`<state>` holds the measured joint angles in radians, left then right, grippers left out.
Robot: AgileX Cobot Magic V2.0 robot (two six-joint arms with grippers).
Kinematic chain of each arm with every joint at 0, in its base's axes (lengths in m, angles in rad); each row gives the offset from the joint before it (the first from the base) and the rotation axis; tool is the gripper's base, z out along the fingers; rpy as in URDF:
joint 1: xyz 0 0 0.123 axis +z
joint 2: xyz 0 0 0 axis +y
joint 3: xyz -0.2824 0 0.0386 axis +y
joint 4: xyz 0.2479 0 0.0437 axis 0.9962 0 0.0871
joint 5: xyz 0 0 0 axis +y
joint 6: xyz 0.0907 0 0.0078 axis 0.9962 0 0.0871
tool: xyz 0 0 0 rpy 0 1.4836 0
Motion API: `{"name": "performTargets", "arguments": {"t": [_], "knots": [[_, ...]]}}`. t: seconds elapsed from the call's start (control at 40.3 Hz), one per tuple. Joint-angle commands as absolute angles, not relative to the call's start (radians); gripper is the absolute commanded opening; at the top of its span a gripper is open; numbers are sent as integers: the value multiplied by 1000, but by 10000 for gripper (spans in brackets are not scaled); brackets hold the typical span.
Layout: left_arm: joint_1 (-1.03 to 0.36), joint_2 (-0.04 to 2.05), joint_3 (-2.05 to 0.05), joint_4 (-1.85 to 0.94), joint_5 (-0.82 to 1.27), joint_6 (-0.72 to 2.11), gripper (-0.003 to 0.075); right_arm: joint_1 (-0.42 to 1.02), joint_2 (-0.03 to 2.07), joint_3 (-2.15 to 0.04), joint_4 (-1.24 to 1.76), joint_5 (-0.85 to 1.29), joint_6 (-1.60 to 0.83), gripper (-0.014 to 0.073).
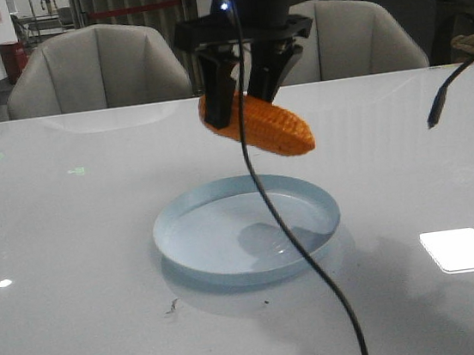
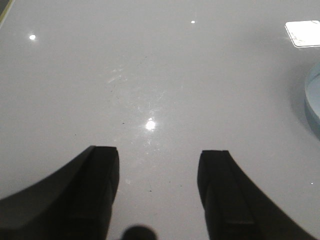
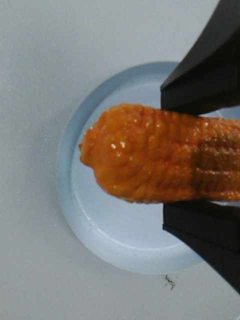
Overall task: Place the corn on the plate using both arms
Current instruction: 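Lift the corn with the right gripper and carry it over the plate, then lower the corn onto the plate and open the right gripper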
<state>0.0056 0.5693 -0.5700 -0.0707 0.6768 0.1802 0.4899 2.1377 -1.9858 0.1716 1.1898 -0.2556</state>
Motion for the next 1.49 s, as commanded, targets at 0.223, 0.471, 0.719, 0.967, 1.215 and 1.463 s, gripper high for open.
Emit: {"name": "performTargets", "arguments": {"t": [0.223, 0.471, 0.719, 0.967, 1.215, 1.463], "knots": [[7, 571, -599, -84, 599, 180, 422, 504, 2204, -2022, 190, 1228, -267, 196], [7, 571, -599, -84, 601, 180, 422, 505, 2221, -2023, 195, 1231, -267, 275], [7, 571, -599, -84, 601, 180, 422, 505, 2221, -2023, 197, 1219, -267, 526], [7, 571, -599, -84, 601, 180, 422, 505, 2210, -2029, 207, 1235, -266, 520], [7, 571, -599, -84, 601, 180, 422, 505, 2198, -2175, 186, 1333, -262, 520], [7, 571, -599, -84, 602, 180, 422, 494, 2142, -2275, 157, 1332, -256, 520]]}}
